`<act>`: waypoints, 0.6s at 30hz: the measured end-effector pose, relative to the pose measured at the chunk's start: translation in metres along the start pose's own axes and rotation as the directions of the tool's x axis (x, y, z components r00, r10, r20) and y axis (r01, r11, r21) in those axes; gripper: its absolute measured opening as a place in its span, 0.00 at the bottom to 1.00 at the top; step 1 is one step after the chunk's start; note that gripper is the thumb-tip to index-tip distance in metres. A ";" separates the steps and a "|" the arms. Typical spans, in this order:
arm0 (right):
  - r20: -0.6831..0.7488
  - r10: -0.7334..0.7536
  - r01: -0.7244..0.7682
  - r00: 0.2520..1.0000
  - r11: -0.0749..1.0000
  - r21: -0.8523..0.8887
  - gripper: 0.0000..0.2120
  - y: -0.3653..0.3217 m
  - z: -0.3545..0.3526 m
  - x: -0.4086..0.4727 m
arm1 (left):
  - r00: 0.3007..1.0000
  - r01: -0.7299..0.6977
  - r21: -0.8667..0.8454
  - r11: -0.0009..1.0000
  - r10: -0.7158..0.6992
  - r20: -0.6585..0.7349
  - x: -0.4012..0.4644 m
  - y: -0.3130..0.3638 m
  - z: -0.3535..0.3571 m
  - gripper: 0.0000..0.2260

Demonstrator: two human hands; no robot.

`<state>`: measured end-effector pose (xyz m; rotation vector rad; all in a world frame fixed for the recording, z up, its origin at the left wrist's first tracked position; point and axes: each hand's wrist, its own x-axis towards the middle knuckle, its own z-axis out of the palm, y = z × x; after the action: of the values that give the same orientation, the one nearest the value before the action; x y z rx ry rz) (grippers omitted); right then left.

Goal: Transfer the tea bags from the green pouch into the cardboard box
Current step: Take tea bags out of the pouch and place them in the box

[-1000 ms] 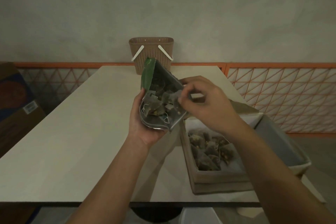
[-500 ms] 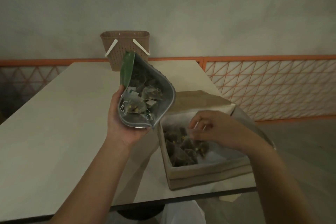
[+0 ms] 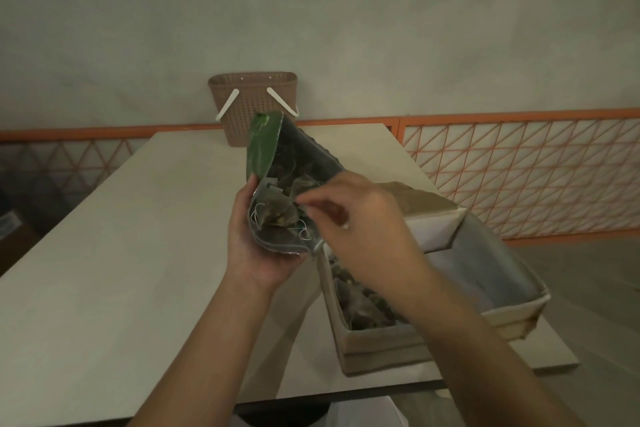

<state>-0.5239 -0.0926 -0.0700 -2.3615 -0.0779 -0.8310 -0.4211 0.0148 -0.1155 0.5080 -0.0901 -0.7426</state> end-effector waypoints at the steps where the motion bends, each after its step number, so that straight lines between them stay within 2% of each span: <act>1: 0.008 -0.025 0.025 1.000 0.999 -0.031 0.12 -0.004 0.009 0.005 | 1.000 -0.002 0.003 1.000 0.002 -0.019 0.000 0.000 -0.001 0.25; 3: 0.085 -0.011 0.020 0.996 0.994 -0.108 0.19 -0.010 0.021 0.014 | 0.999 0.000 0.017 1.000 0.001 -0.046 0.000 0.001 -0.003 0.25; 5: 0.186 0.076 -0.036 0.980 0.977 -0.209 0.24 -0.013 0.030 0.019 | 0.999 0.003 0.027 1.000 -0.002 -0.047 -0.001 0.002 -0.005 0.25; 7: 0.218 0.132 -0.071 0.967 0.961 -0.267 0.23 -0.012 0.037 0.024 | 0.999 0.015 0.025 1.000 -0.014 -0.044 -0.002 0.002 -0.005 0.25; 11: 0.214 0.140 -0.075 0.967 0.955 -0.287 0.19 -0.008 0.045 0.030 | 0.998 0.029 0.010 1.000 -0.028 -0.053 -0.002 0.002 -0.003 0.25; 14: 0.218 0.108 -0.053 0.970 0.969 -0.241 0.14 -0.006 0.042 0.031 | 0.996 0.011 0.028 1.000 -0.009 -0.087 -0.001 0.001 0.000 0.24; 18: 0.120 0.083 -0.061 0.989 0.983 -0.172 0.14 -0.003 0.034 0.028 | 0.996 -0.005 0.024 1.000 0.007 -0.089 -0.001 0.000 -0.001 0.22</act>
<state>-0.4836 -0.0750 -0.0728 -2.5580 0.0267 -0.6759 -0.4211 0.0160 -0.1160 0.5628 -0.0169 -0.7127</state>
